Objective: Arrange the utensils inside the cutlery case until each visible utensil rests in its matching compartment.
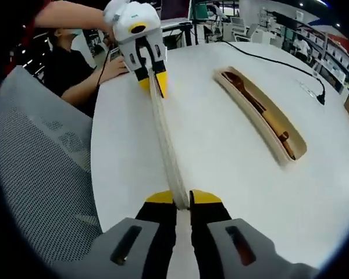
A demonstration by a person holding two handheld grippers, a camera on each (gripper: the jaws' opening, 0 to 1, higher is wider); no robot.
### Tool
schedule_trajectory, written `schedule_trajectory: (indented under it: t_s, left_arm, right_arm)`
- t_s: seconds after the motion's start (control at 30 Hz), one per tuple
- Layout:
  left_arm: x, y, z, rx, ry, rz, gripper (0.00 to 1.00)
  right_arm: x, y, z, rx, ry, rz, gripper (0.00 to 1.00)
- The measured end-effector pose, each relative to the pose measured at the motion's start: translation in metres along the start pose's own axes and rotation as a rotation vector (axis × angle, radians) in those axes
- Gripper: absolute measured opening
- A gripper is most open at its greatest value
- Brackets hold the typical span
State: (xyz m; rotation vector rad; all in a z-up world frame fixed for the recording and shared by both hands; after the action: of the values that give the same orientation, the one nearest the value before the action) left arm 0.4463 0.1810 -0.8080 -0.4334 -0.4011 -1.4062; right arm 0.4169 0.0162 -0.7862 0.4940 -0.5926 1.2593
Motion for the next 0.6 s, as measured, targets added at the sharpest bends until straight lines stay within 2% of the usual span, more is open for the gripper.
schedule_trajectory:
  t_s: [0.03, 0.07, 0.1, 0.13, 0.17, 0.23, 0.27, 0.3, 0.33, 0.37, 0.4, 0.43, 0.47, 0.5, 0.57, 0.6]
  left_arm:
    - [0.001, 0.005, 0.001, 0.031, -0.025, 0.037, 0.10]
    - [0.001, 0.007, 0.001, 0.041, -0.032, 0.051, 0.16]
    - [0.001, 0.013, 0.003, 0.073, -0.046, 0.085, 0.20]
    - [0.000, 0.017, 0.004, 0.092, -0.052, 0.111, 0.24]
    - [0.000, 0.020, 0.005, 0.115, -0.057, 0.121, 0.30]
    - [0.002, 0.018, 0.004, 0.119, -0.066, 0.090, 0.35]
    - [0.004, 0.016, 0.004, 0.118, -0.080, 0.075, 0.37]
    - [0.005, 0.014, 0.004, 0.120, -0.093, 0.070, 0.40]
    - [0.007, 0.015, 0.004, 0.132, -0.107, 0.068, 0.42]
    - [0.007, 0.015, 0.004, 0.135, -0.109, 0.070, 0.43]
    - [0.007, 0.014, 0.003, 0.136, -0.109, 0.069, 0.42]
    - [0.009, 0.012, 0.003, 0.142, -0.115, 0.051, 0.43]
    - [0.010, 0.012, 0.003, 0.144, -0.118, 0.030, 0.43]
    - [0.010, 0.011, 0.002, 0.144, -0.115, 0.038, 0.43]
    - [0.010, 0.011, 0.002, 0.147, -0.117, 0.032, 0.45]
    - [0.012, 0.012, 0.002, 0.154, -0.125, 0.036, 0.45]
  right_arm:
    - [0.007, 0.001, 0.003, 0.015, -0.029, -0.046, 0.05]
    - [0.020, 0.004, 0.009, 0.058, -0.095, -0.140, 0.04]
    - [0.027, 0.004, 0.013, 0.068, -0.137, -0.165, 0.04]
    - [0.034, 0.010, 0.017, 0.117, -0.169, -0.229, 0.03]
    - [0.035, 0.016, 0.019, 0.161, -0.163, -0.272, 0.03]
    - [0.034, 0.012, 0.018, 0.153, -0.147, -0.302, 0.02]
    - [0.035, 0.012, 0.019, 0.165, -0.151, -0.356, 0.03]
    - [0.038, 0.015, 0.020, 0.198, -0.171, -0.458, 0.03]
    - [0.041, 0.014, 0.022, 0.209, -0.204, -0.480, 0.03]
    - [0.042, 0.009, 0.024, 0.185, -0.235, -0.478, 0.03]
    - [0.040, 0.006, 0.025, 0.162, -0.229, -0.486, 0.03]
    - [0.043, 0.007, 0.027, 0.171, -0.253, -0.523, 0.03]
    - [0.045, 0.007, 0.028, 0.181, -0.269, -0.588, 0.03]
    - [0.047, 0.007, 0.029, 0.207, -0.284, -0.701, 0.03]
    - [0.046, -0.002, 0.029, 0.187, -0.326, -0.748, 0.03]
    - [0.044, -0.006, 0.029, 0.173, -0.339, -0.806, 0.03]
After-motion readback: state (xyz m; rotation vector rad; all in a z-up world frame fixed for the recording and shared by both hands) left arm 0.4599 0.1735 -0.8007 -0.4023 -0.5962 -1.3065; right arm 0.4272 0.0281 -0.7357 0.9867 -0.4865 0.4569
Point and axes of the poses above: the point that each gripper's makers call its tool centre point, and the gripper's own axes: z roughly backward along the fingers, y roughly to its left, x roughly out of its top, the point moved 1 cm from there along z, roughly backward along the fingers, and after that the axes turned 11 degrees about z, right-handed, at the moved point
